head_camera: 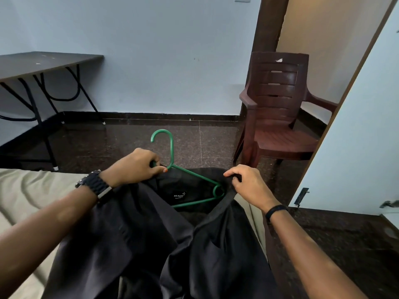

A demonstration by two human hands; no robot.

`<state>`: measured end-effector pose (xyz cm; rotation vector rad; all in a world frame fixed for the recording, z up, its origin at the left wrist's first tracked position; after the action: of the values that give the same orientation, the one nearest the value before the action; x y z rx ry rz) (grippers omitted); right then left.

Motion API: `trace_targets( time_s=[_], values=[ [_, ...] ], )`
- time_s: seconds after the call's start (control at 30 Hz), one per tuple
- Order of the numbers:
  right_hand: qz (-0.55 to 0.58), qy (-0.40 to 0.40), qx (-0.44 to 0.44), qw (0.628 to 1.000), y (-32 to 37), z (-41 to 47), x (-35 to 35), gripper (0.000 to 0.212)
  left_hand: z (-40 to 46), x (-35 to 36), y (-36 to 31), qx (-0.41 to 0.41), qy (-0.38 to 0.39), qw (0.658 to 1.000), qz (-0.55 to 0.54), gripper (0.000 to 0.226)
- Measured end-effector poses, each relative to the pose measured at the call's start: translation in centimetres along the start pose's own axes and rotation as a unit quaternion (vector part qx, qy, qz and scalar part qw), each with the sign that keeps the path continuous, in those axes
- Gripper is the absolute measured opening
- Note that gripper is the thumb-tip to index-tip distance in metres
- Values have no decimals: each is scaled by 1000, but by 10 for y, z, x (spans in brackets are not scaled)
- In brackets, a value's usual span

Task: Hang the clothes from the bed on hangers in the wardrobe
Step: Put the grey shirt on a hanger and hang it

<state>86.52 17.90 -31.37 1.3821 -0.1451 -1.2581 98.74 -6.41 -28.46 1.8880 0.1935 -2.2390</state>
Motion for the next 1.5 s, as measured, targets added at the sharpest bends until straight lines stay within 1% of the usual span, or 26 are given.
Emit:
trace_targets(
  time_s=[0.1, 0.2, 0.3, 0.37, 0.43, 0.5, 0.53, 0.6, 0.67, 0.7, 0.73, 0.77, 0.83, 0.87, 0.9, 0.93, 1.0, 1.07, 1.13, 1.2, 1.27, 1.33, 1.4, 1.43, 1.5],
  values=[
    [72, -41, 6, 997, 14, 0, -6, 32, 5, -15, -15, -21, -52, 998, -25, 38],
    [146, -68, 15, 987, 25, -3, -10, 42, 10, -36, -23, -41, -98, 993, -54, 39],
    [235, -85, 33, 968, 36, -1, -15, 50, 19, -60, -24, -56, -135, 985, -87, 37],
    [306, -92, 40, 947, 46, -1, -17, 45, 22, -77, -27, -59, -160, 979, -110, 38],
    [370, -87, 30, 925, 61, -1, -18, 38, 25, -98, -31, -54, -190, 972, -127, 37],
    [384, -62, 18, 921, 76, -3, -17, 36, 28, -119, -35, -38, -221, 966, -132, 35],
    [370, -47, 11, 928, 83, -5, -17, 37, 29, -127, -38, -26, -235, 963, -131, 33],
    [295, 2, 7, 955, 100, -4, -26, 35, 30, -149, -45, 3, -259, 957, -128, 29],
    [202, 97, 13, 974, 119, -1, -40, 29, 30, -172, -53, 35, -283, 950, -126, 27],
    [160, 126, 2, 979, 131, 1, -53, 24, 29, -182, -55, 50, -295, 945, -131, 26],
    [127, 115, -33, 985, 150, 4, -75, 21, 29, -197, -57, 64, -310, 938, -139, 24],
    [101, 57, -82, 990, 169, 8, -104, 20, 28, -210, -59, 77, -324, 931, -147, 23],
    [42, -100, -161, 981, 205, 12, -167, 21, 25, -241, -65, 100, -360, 913, -161, 18],
    [14, -131, -169, 977, 219, 14, -187, 25, 23, -253, -69, 110, -377, 904, -168, 15],
    [-13, -122, -156, 980, 229, 19, -200, 33, 22, -267, -74, 119, -394, 895, -171, 13],
    [-38, -81, -128, 988, 233, 25, -203, 39, 22, -279, -79, 126, -408, 888, -169, 13],
    [-74, -8, -89, 993, 239, 32, -205, 40, 22, -299, -88, 134, -430, 878, -160, 13],
    [-29, 11, -96, 995, 250, 31, -208, 35, 22, -312, -91, 137, -442, 872, -160, 17],
    [2, -2, -118, 993, 260, 28, -212, 28, 23, -318, -91, 137, -444, 869, -171, 24],
    [-43, -40, -143, 988, 271, 24, -217, 21, 24, -322, -91, 134, -443, 867, -182, 30],
    [-89, -95, -172, 976, 283, 19, -224, 18, 23, -324, -89, 135, -439, 865, -202, 26],
    [-87, -140, -200, 966, 295, 12, -236, 16, 23, -319, -84, 141, -424, 869, -213, 18],
    [-84, -157, -219, 959, 303, 5, -244, 11, 22, -311, -78, 148, -404, 879, -207, 15],
    [-87, -159, -222, 958, 305, 4, -246, 13, 22, -308, -76, 150, -396, 882, -205, 14],
    [-88, -156, -210, 961, 307, 4, -249, 24, 18, -310, -73, 149, -400, 880, -209, 11]
  ],
)
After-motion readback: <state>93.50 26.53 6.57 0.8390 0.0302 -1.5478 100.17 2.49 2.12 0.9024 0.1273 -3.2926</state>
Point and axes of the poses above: each hand's wrist, its own z-axis towards the middle knuckle, its own x-axis out of the palm, y = z × x, the point moved 8 cm from there along z, towards the middle knuckle, and after that the axes turned 15 degrees about z, right-handed, at the moved point
